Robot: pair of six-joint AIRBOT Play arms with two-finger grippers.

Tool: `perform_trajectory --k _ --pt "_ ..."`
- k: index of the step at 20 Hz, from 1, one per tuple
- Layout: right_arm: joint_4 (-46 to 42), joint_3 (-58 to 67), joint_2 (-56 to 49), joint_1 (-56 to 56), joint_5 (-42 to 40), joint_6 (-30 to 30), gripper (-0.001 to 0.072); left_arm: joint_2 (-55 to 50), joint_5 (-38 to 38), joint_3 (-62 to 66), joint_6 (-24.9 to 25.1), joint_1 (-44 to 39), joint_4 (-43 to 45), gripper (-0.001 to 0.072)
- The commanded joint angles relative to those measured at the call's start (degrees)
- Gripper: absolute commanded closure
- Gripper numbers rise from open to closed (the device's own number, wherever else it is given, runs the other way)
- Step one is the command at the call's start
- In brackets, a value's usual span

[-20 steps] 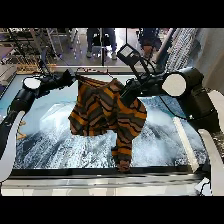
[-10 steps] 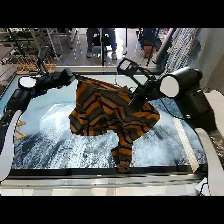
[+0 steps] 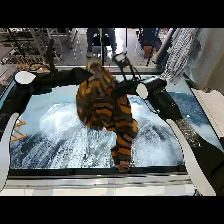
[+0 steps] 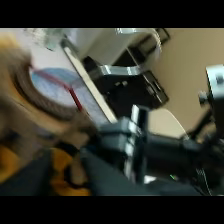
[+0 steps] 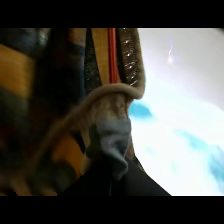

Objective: Fold the clothes and pants, and hang the long-sleeved shirts on hangers.

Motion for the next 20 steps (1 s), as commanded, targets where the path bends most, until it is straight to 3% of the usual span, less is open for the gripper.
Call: perform_trajectory --k 1,4,7,11,13,15,18,20 --pt "-3.7 0.0 0.2 0.0 -18.4 18.0 0.0697 3.0 -3.2 0.0 0.8 -1.4 -1.2 0.0160" --pt "-9.8 0.7 2.2 -0.5 -23.1 21.9 0.0697 7.2 -9.3 0.0 0.8 -1.0 -0.4 0.0161" --pt "-13.3 2.7 5.7 -4.7 -13.9 22.3 0.0697 10.8 -16.8 0.0 0.8 1.0 -0.4 0.0160" --pt "-28.8 4.7 13.2 -16.7 14.6 31.4 0.0697 13.0 -23.4 0.0 0.7 5.4 -0.4 0.0162" --pt "-35.6 5.2 16.6 -24.6 31.1 29.6 0.0696 13.0 -24.1 0.0 0.7 7.5 -0.4 0.0162" --pt "-40.5 5.2 20.0 -34.4 41.9 23.5 0.0696 13.0 -24.3 0.0 0.7 9.1 -0.4 0.0162" --pt "-44.0 9.9 24.0 -51.0 42.0 26.3 0.0696 13.0 -27.5 0.0 0.8 10.9 -0.4 0.0162" --pt "-43.5 17.3 23.9 -60.3 34.1 27.0 0.0697 13.0 -28.9 0.0 0.8 11.8 -0.4 0.0162"
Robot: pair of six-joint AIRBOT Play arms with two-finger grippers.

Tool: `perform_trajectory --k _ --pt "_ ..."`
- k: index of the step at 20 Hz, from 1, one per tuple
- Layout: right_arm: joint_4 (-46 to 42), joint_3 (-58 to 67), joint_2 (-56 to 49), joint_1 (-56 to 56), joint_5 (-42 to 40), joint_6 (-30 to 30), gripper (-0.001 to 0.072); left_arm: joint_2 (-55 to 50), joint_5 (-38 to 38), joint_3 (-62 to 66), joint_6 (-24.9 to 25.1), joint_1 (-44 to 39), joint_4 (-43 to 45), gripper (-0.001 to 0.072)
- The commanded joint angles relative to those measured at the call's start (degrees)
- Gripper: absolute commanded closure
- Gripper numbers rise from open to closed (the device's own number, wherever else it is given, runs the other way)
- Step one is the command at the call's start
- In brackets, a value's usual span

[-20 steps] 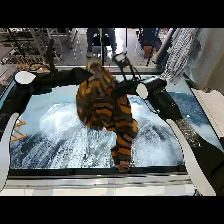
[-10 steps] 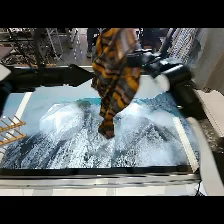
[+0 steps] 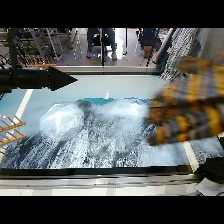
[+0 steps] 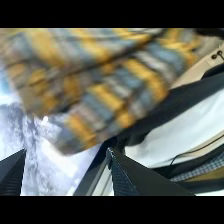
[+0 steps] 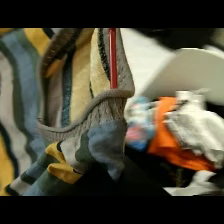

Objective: Fold the clothes and pants, and hang the long-sleeved shirts on hangers.

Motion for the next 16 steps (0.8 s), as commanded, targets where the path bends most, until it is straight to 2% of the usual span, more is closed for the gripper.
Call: perform_trajectory --k 1,4,8,11,12,14,16 --pt "-3.2 8.5 1.9 -16.7 -7.7 1.2 0.0697 0.1 -3.0 0.0 0.1 1.8 0.0 0.0162" --pt "-3.1 9.1 1.1 -27.9 -21.8 3.3 0.0696 0.1 -4.4 0.0 0.0 2.4 1.9 0.0162" --pt "-0.1 9.1 -3.3 -42.7 -28.8 4.8 0.0696 0.1 -9.9 0.0 0.0 2.4 4.1 0.0162" --pt "9.1 6.9 -6.0 -52.3 -32.2 4.9 0.0696 0.1 -13.2 0.0 -0.2 2.4 4.0 0.0162" --pt "12.2 5.1 -6.1 -54.2 -34.5 4.9 0.0695 0.1 -13.6 0.0 -1.6 2.4 4.0 0.0162" --pt "18.3 2.3 -6.3 -56.9 -38.5 4.7 0.0694 0.1 -13.6 0.0 -4.2 2.4 4.0 0.0162" --pt "23.8 2.3 -7.1 -57.4 -40.5 2.3 0.0694 0.1 -13.6 0.0 -4.6 2.4 4.0 0.0162"
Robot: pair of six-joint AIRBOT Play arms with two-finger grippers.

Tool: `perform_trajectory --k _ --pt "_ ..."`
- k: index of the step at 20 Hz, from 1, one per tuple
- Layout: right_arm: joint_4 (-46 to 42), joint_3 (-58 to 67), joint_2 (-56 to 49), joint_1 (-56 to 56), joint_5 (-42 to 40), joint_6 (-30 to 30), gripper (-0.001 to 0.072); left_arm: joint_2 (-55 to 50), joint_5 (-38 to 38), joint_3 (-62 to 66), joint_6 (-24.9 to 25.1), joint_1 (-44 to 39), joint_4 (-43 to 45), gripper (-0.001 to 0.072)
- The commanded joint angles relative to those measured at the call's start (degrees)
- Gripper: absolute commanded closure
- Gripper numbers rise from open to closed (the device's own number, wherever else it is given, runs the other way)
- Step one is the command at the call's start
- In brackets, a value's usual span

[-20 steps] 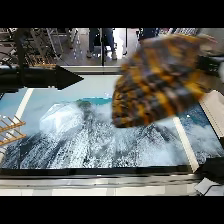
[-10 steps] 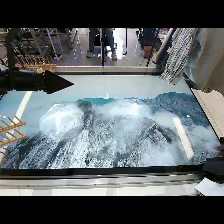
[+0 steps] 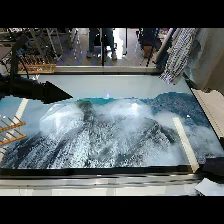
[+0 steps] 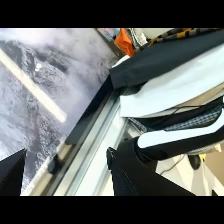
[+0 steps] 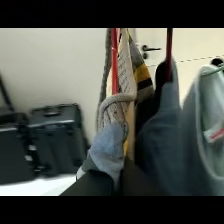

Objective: Fold the clothes and pants, and hang the long-sleeved shirts on hangers.

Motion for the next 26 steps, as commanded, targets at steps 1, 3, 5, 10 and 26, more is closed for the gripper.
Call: perform_trajectory --k 1,3,5,10,26 --pt "10.6 -1.6 -1.1 -3.2 -5.9 -4.3 0.0693 0.0 -1.1 0.0 -2.0 0.0 0.2 0.0162" --pt "11.1 -1.6 -0.6 -2.4 -6.7 -8.7 0.0662 0.0 -1.1 0.0 -1.9 0.0 0.2 0.0162" --pt "11.1 -1.6 0.4 -2.3 -8.3 -9.0 0.0178 0.0 -1.1 0.0 -1.9 0.0 0.2 0.0162" --pt "17.2 -1.6 9.2 0.8 -14.8 -9.0 0.0004 0.0 -1.3 0.0 -1.9 0.0 0.6 0.0162" --pt "34.7 -18.8 4.5 69.2 10.8 -39.1 0.0004 3.7 14.4 0.0 -31.7 0.0 88.1 0.0170"
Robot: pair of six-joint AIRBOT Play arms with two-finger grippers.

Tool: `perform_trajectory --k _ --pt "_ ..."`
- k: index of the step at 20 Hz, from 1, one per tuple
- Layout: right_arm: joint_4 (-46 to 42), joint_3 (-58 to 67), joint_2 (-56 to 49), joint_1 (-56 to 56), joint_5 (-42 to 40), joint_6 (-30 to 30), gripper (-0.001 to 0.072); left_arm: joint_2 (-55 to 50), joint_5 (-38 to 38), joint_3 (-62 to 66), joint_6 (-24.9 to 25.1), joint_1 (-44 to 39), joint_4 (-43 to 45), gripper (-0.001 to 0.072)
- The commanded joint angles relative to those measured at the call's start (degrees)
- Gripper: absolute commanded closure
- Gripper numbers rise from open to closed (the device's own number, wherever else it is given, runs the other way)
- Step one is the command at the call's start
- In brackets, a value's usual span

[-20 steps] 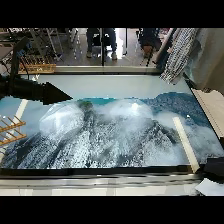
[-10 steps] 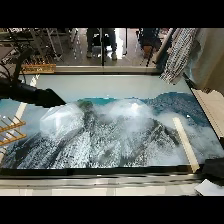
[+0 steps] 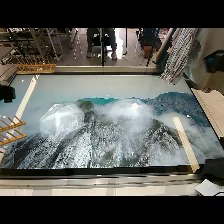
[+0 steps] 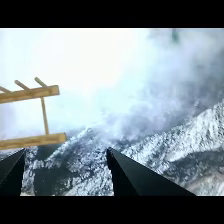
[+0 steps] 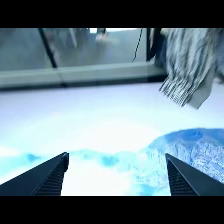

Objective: Fold the clothes and pants, and hang the long-sleeved shirts on hangers.

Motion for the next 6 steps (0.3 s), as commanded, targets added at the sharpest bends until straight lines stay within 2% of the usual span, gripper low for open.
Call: perform_trajectory --k 1,6 --pt "-7.6 -2.3 -5.0 7.3 -3.5 -1.8 0.0004 -0.1 2.3 0.0 -1.7 0.0 5.0 0.0170" --pt "-7.6 -2.3 -6.3 7.3 -3.6 -1.8 0.0004 -0.9 2.3 0.0 -1.7 0.0 5.0 0.0170"
